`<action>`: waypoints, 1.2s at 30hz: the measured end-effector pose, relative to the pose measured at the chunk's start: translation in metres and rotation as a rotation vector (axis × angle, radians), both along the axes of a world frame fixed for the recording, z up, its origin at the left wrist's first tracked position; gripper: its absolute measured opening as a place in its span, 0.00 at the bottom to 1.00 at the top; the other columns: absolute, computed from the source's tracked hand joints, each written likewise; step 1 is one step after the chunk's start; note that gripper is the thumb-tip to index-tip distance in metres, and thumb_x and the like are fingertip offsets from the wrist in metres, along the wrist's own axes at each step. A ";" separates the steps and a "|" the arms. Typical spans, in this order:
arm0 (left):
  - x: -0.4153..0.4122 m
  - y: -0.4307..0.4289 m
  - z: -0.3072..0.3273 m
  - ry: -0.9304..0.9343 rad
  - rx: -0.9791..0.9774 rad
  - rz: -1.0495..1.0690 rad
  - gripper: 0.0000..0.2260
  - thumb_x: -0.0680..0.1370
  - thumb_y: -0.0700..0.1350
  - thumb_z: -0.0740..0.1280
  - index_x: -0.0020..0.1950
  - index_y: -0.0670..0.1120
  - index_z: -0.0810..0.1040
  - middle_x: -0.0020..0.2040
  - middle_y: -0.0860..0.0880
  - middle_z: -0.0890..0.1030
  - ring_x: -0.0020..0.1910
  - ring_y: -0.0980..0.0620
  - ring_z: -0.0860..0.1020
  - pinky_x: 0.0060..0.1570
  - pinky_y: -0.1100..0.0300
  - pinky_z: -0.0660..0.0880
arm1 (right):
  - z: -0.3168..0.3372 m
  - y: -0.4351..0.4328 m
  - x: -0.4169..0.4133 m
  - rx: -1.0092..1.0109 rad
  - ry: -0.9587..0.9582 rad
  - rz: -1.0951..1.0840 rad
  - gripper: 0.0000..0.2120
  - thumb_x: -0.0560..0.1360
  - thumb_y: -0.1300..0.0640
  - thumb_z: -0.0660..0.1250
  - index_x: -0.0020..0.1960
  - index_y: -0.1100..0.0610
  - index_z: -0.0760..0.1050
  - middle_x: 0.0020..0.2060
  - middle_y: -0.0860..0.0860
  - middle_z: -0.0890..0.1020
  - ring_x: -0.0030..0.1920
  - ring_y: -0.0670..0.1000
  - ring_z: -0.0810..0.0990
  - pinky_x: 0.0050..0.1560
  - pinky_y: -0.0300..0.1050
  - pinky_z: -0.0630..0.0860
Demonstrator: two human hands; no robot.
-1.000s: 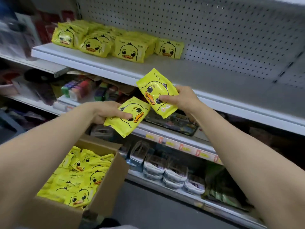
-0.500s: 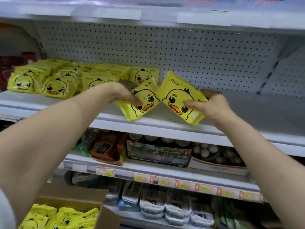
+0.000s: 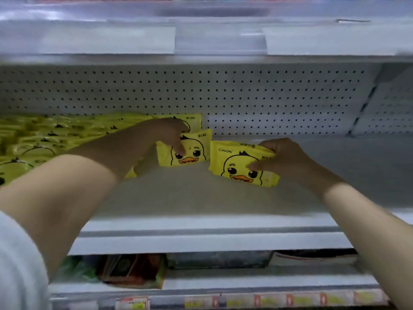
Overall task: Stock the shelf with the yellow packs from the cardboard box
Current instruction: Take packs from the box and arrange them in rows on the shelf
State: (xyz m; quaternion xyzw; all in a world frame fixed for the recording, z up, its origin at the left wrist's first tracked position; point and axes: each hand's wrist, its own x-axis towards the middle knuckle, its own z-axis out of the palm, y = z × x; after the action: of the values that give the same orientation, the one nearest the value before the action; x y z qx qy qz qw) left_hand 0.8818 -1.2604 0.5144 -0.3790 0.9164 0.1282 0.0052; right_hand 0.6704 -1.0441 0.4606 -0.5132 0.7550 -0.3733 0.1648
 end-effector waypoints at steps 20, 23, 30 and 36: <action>-0.010 -0.122 -0.036 -0.100 -0.518 -0.209 0.38 0.66 0.54 0.78 0.72 0.52 0.65 0.64 0.45 0.71 0.62 0.44 0.70 0.55 0.53 0.70 | -0.001 -0.079 0.034 -0.006 0.036 0.086 0.17 0.65 0.54 0.81 0.52 0.55 0.84 0.45 0.48 0.86 0.45 0.44 0.84 0.48 0.44 0.81; -0.009 -0.113 -0.032 -0.098 -0.615 -0.219 0.37 0.65 0.52 0.79 0.70 0.50 0.66 0.62 0.45 0.71 0.61 0.44 0.69 0.50 0.54 0.70 | -0.001 -0.084 0.038 -0.010 0.063 0.095 0.17 0.66 0.54 0.81 0.53 0.54 0.83 0.45 0.46 0.86 0.44 0.42 0.83 0.45 0.39 0.79; 0.017 -0.083 -0.015 0.625 -0.073 -0.232 0.13 0.74 0.51 0.73 0.55 0.50 0.76 0.51 0.54 0.78 0.50 0.57 0.77 0.47 0.62 0.72 | -0.005 -0.103 0.044 -0.033 0.120 0.115 0.19 0.66 0.52 0.81 0.55 0.53 0.82 0.48 0.47 0.84 0.47 0.46 0.82 0.48 0.42 0.79; 0.034 -0.050 -0.032 0.503 0.177 -0.312 0.09 0.73 0.49 0.75 0.50 0.53 0.78 0.52 0.55 0.83 0.56 0.58 0.79 0.57 0.58 0.75 | -0.010 -0.127 0.061 -0.133 0.117 0.172 0.22 0.65 0.54 0.81 0.55 0.44 0.77 0.50 0.45 0.82 0.51 0.45 0.80 0.51 0.42 0.77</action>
State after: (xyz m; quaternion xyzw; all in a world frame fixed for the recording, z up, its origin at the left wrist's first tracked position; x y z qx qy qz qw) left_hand 0.9162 -1.3099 0.4819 -0.1884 0.9213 0.2952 -0.1693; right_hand 0.7316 -1.1710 0.4508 -0.6067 0.6902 -0.3765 0.1173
